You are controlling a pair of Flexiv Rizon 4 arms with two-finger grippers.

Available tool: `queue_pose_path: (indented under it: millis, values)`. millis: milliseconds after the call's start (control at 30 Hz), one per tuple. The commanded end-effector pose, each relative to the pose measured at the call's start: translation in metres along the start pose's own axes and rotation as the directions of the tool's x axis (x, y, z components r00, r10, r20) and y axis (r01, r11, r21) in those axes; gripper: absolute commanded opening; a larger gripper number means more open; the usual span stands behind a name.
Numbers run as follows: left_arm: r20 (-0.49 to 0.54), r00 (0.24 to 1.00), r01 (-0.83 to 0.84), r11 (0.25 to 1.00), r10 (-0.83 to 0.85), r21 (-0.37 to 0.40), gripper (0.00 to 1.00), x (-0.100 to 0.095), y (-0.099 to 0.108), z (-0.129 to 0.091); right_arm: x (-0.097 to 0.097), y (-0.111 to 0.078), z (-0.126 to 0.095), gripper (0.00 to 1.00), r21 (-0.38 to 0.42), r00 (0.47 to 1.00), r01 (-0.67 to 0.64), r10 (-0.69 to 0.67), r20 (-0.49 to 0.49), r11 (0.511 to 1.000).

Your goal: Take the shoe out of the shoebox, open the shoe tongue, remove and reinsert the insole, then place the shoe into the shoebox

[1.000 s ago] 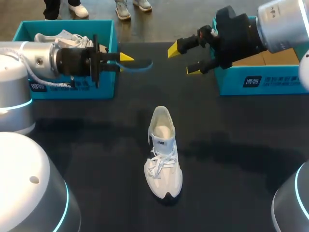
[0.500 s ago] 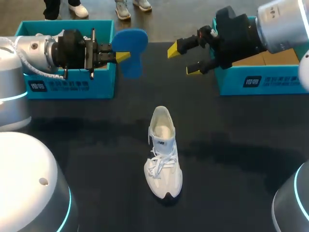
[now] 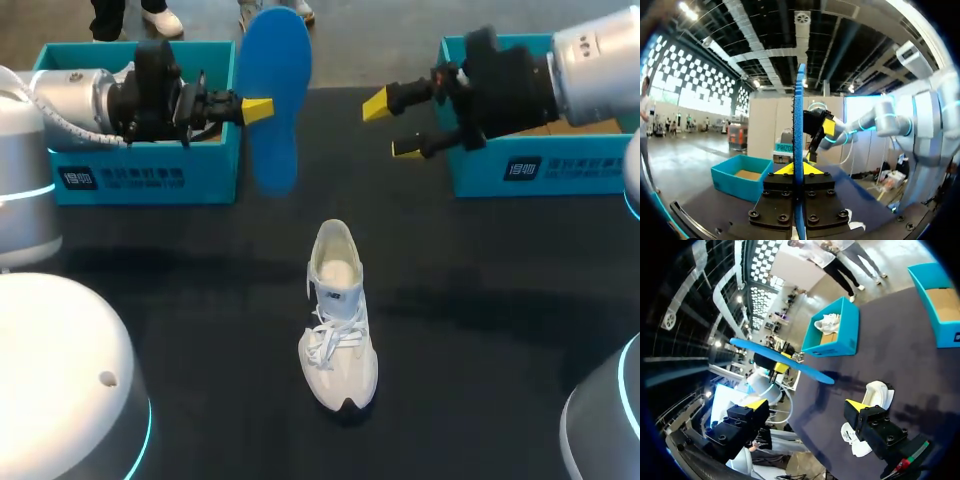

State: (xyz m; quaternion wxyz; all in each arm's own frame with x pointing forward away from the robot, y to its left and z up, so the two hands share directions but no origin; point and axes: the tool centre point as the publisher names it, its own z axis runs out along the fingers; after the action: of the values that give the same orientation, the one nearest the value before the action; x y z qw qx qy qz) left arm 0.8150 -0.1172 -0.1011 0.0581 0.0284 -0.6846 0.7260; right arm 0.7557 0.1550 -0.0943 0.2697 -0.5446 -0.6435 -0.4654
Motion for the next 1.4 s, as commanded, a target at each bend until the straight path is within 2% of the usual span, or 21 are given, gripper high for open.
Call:
queue_pose_path:
  millis: [33, 167, 300, 467, 533, 967, 1100, 1167, 1400]
  values:
    - [-0.035, 0.981, 0.191, 0.982, -0.191, -0.005, 0.0, -0.003, 0.0, -0.002, -0.008, -0.008, -0.003, 1.0, -0.015, 0.999, 0.001, -0.002, -0.048, 1.0]
    - [-0.051, 0.946, 0.32, 0.947, -0.321, -0.019, 0.0, -0.003, 0.0, -0.001, -0.011, -0.008, -0.004, 1.0, -0.014, 0.999, -0.001, 0.0, -0.05, 1.0]
    - [-0.072, 0.859, 0.505, 0.862, -0.506, -0.033, 0.0, -0.006, -0.001, -0.001, -0.012, -0.009, -0.005, 1.0, -0.014, 0.999, 0.002, -0.003, -0.051, 1.0]
    - [-0.039, 0.785, 0.618, 0.786, -0.618, -0.03, 0.0, -0.008, 0.005, 0.004, -0.012, -0.009, -0.005, 1.0, -0.014, 0.999, 0.002, -0.003, -0.051, 1.0]
    - [-0.012, 0.774, 0.633, 0.774, -0.634, -0.023, 0.0, -0.007, 0.01, 0.008, -0.012, -0.009, -0.005, 1.0, -0.014, 0.999, 0.002, -0.003, -0.051, 1.0]
    - [-0.012, 0.774, 0.633, 0.774, -0.634, -0.023, 0.0, -0.007, 0.01, 0.008, -0.012, -0.009, -0.005, 1.0, -0.014, 0.999, 0.002, -0.003, -0.051, 1.0]
    - [-0.009, 0.636, 0.772, 0.636, -0.772, -0.002, 0.0, -0.008, 0.017, 0.011, -0.012, -0.009, -0.005, 1.0, -0.014, 0.999, 0.002, -0.003, -0.051, 1.0]
    - [-0.025, 0.544, 0.839, 0.544, -0.839, -0.003, 0.0, -0.008, 0.02, 0.012, -0.012, -0.009, -0.005, 1.0, -0.014, 0.999, 0.002, -0.003, -0.051, 1.0]
    - [0.001, 0.453, 0.891, 0.453, -0.891, 0.02, 0.0, 0.0, 0.034, 0.016, -0.012, -0.009, -0.005, 1.0, -0.014, 0.999, 0.002, -0.003, -0.051, 1.0]
